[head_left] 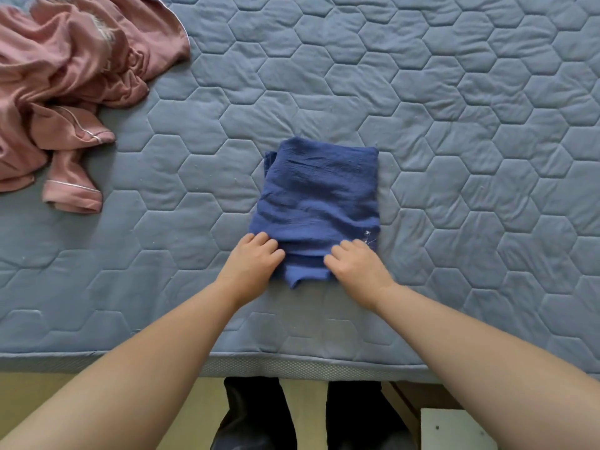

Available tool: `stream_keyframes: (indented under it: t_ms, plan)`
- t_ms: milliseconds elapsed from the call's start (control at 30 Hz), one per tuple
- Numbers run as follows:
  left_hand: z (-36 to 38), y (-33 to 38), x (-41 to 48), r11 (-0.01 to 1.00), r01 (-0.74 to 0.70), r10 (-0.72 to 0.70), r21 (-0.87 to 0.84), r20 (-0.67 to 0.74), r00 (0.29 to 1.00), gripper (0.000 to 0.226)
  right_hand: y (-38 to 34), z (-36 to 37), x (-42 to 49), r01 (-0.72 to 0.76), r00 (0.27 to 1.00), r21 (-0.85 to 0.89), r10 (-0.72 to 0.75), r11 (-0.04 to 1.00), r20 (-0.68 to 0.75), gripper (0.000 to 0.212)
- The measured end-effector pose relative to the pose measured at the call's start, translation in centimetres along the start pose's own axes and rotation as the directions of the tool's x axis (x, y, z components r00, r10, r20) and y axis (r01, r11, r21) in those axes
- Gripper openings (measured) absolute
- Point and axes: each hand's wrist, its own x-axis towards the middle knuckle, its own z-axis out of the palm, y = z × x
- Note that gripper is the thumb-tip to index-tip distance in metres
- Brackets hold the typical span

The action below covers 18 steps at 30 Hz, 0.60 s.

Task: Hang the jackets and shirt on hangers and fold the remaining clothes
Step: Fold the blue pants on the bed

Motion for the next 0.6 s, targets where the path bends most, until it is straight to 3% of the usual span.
stream_keyframes:
  t_ms: [100, 167, 233, 267, 300, 333, 367, 400, 433, 467, 500, 600]
  plan:
    - [0.2, 0.2, -1.3, 0.989, 0.110, -0.100, -0.096, 0.104, 0.990, 0.023, 0.1, 0.8, -2.9, 0.106, 0.979, 0.070, -0.116, 0.992, 0.166, 0.026]
    - [-0.3, 0.6, -1.3, 0.913, 0.324, -0.332, -0.247, 0.011, 0.943, 0.008, 0.4, 0.8, -3.7, -0.048, 0.998, 0.168, 0.043, 0.985, 0.035, 0.026]
    - [-1.1, 0.8, -0.4, 0.687, 0.605, -0.656, -0.404, 0.014, 0.754, 0.013, 0.5, 0.1, -3.2, -0.315, 0.934, 0.288, 0.349, 0.904, -0.073, 0.012]
    - [-1.2, 0.7, 0.2, 0.530, 0.694, -0.771, -0.487, 0.064, 0.633, 0.011, 0.5, -0.3, -2.5, -0.481, 0.844, 0.349, 0.532, 0.805, -0.063, 0.010]
    - [-1.3, 0.5, 0.8, 0.362, 0.744, -0.841, -0.562, 0.146, 0.520, 0.016, 0.6, -0.4, -1.8, -0.640, 0.707, 0.418, 0.707, 0.645, -0.007, 0.017]
    - [-1.4, 0.3, 1.5, 0.194, 0.760, -0.862, -0.621, 0.262, 0.434, 0.028, 0.9, -0.6, -0.8, -0.756, 0.532, 0.507, 0.840, 0.415, 0.106, 0.030]
    - [-1.4, 0.0, 2.2, 0.051, 0.745, -0.851, -0.665, 0.361, 0.381, 0.037, 1.4, -0.6, 0.1, -0.794, 0.352, 0.595, 0.892, 0.125, 0.283, 0.042]
    - [-1.4, -0.3, 2.9, -0.055, 0.733, -0.832, -0.678, 0.437, 0.342, 0.040, 2.1, -0.5, 0.9, -0.740, 0.240, 0.657, 0.858, -0.140, 0.454, 0.046]
    - [-1.4, -0.5, 3.5, -0.111, 0.731, -0.812, -0.674, 0.486, 0.324, 0.035, 2.9, -0.4, 1.6, -0.641, 0.203, 0.686, 0.787, -0.344, 0.583, 0.038]
    - [-1.3, -0.8, 3.9, -0.116, 0.748, -0.793, -0.654, 0.515, 0.326, 0.024, 3.6, -0.1, 2.1, -0.575, 0.198, 0.679, 0.727, -0.457, 0.657, 0.024]
    - [-1.2, -1.2, 4.1, -0.086, 0.777, -0.772, -0.623, 0.535, 0.343, 0.015, 4.3, 0.1, 2.4, -0.582, 0.195, 0.665, 0.714, -0.468, 0.673, 0.016]
    - [-1.7, -2.2, 4.5, 0.091, 0.901, -0.728, -0.425, 0.589, 0.351, 0.011, 5.9, -0.5, 3.1, -0.781, 0.219, 0.600, 0.823, -0.174, 0.524, 0.022]
